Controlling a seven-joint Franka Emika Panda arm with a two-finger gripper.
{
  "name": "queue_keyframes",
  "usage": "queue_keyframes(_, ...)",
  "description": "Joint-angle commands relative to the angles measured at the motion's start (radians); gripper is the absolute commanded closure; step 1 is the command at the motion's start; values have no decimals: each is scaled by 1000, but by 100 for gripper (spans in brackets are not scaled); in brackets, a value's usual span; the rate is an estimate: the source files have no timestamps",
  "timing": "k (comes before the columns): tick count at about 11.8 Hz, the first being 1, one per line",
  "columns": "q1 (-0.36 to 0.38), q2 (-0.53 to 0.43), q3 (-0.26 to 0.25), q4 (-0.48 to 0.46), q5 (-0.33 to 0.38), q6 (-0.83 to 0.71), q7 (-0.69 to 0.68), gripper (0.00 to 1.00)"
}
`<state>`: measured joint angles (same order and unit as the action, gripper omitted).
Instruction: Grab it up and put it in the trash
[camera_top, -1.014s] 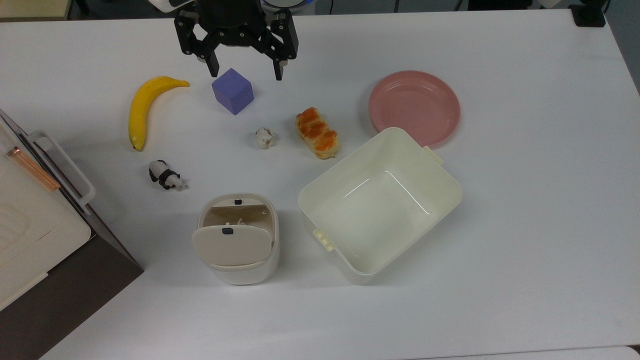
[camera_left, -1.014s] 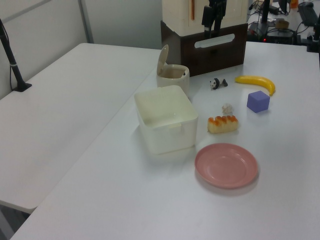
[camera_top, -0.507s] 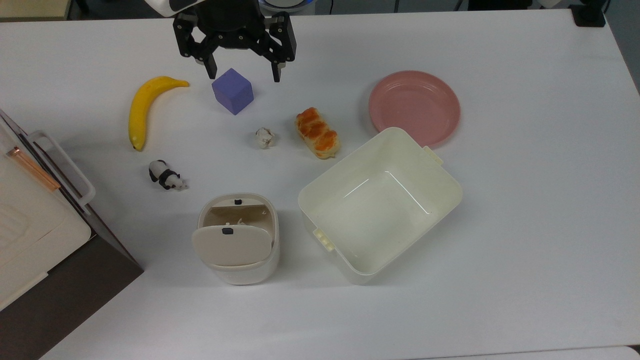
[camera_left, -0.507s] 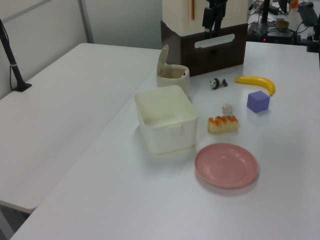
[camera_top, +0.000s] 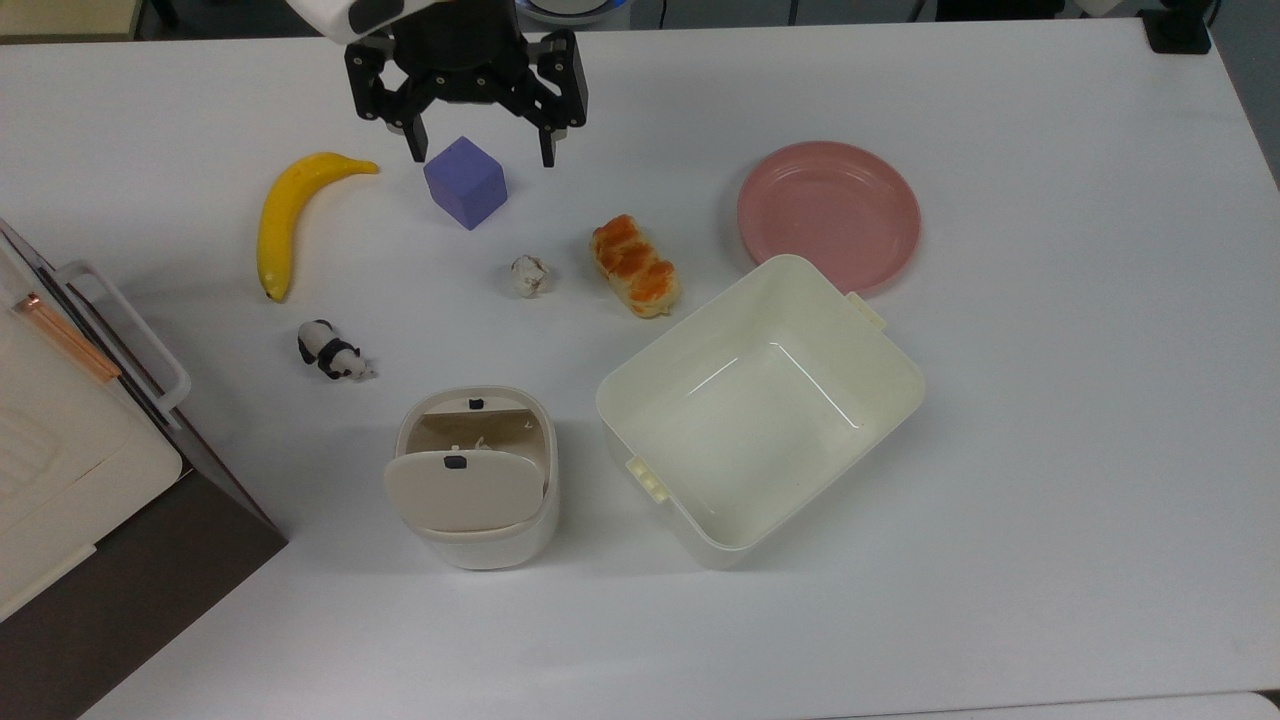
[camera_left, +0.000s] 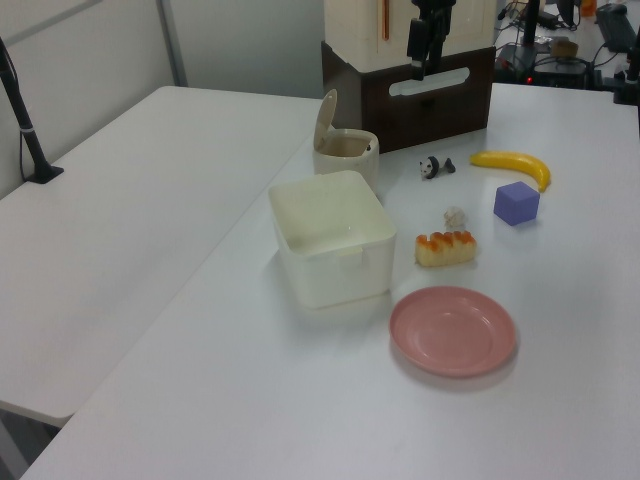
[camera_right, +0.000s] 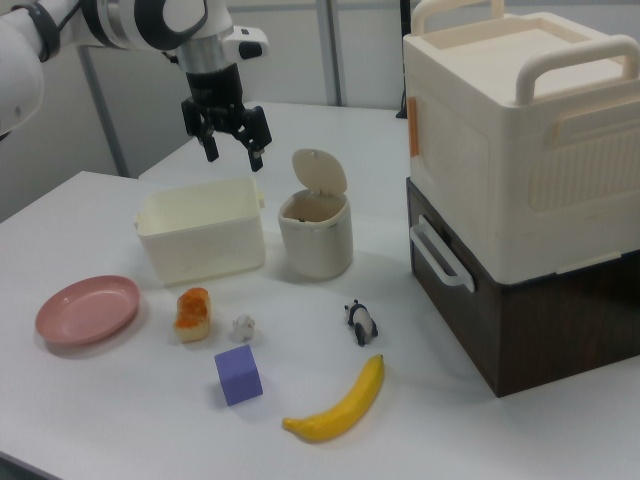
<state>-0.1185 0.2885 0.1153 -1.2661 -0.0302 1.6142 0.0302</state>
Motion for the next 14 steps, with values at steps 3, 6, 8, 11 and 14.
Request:
queue_keyframes(3,62,12,-5,-62,-114,10,-19,0)
queue_keyframes(6,65,12,-3,-102,-140,23,-35,0)
queue_keyframes(8,77,14,-2,-171,-194,21,-71,0)
queue_keyframes(11,79,-5,1,-297,-241,74,-107,0)
queue_keyframes(14,82,-14,3,-455,-240,272,-104,0)
